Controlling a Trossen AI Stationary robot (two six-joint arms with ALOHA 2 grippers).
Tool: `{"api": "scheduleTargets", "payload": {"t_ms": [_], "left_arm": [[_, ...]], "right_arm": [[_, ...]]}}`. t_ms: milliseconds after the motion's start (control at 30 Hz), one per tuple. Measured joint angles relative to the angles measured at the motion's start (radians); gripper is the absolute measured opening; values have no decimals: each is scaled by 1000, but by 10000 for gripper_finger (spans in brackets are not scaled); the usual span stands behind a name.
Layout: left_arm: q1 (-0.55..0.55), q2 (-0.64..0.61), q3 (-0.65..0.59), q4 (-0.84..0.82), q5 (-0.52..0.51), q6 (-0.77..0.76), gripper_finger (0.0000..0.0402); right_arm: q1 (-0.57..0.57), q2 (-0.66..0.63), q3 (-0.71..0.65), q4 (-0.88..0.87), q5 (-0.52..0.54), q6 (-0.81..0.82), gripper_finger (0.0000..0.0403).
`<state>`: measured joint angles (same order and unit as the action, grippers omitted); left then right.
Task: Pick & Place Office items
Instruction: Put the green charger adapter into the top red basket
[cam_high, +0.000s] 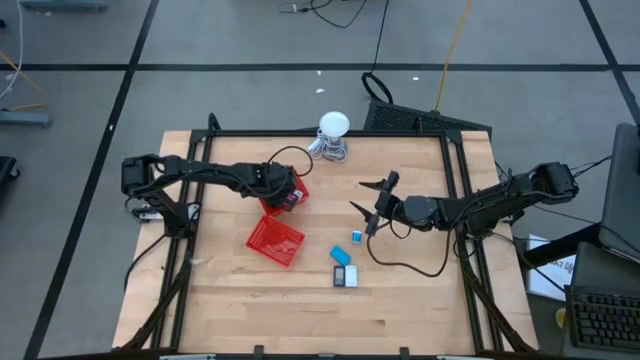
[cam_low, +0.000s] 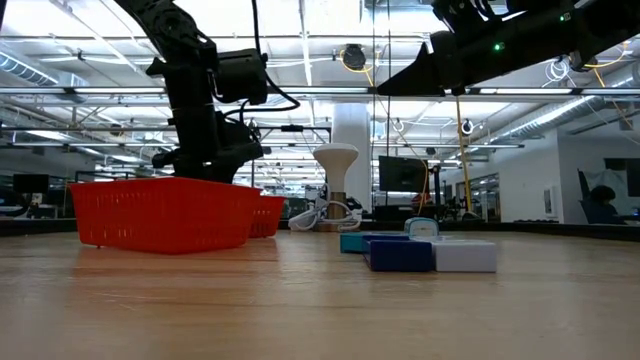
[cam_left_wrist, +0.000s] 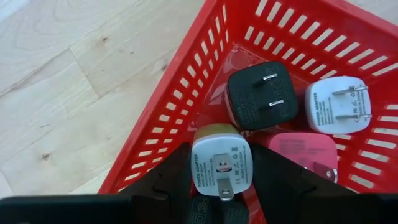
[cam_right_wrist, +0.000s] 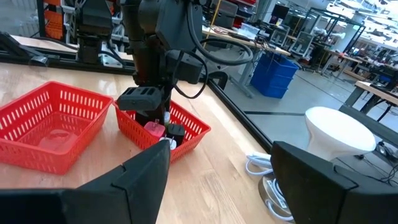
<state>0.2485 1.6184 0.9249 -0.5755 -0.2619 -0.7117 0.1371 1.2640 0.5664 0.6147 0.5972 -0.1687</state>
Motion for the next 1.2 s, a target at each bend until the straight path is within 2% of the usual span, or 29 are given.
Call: {"api": "scheduleTargets", "payload": {"t_ms": [200,400,500,667,967,1200], "left_arm": [[0,0,0,0,-1,16,133],[1,-59,0,-12,0,49,150],[4,-125,0,-33,0,56,152],[9,-255,0,-53,1,56,133],[-3,-524,0,16,26,126,147],[-9,-631,0,27,18,154,132]], "right_arm": [[0,0,0,0,0,0,265],[0,0,0,0,0,0,265],[0,0,0,0,0,0,265],[0,0,0,1,0,0,265],[0,0,0,0,0,4,265],[0,0,0,0,0,4,265]]}}
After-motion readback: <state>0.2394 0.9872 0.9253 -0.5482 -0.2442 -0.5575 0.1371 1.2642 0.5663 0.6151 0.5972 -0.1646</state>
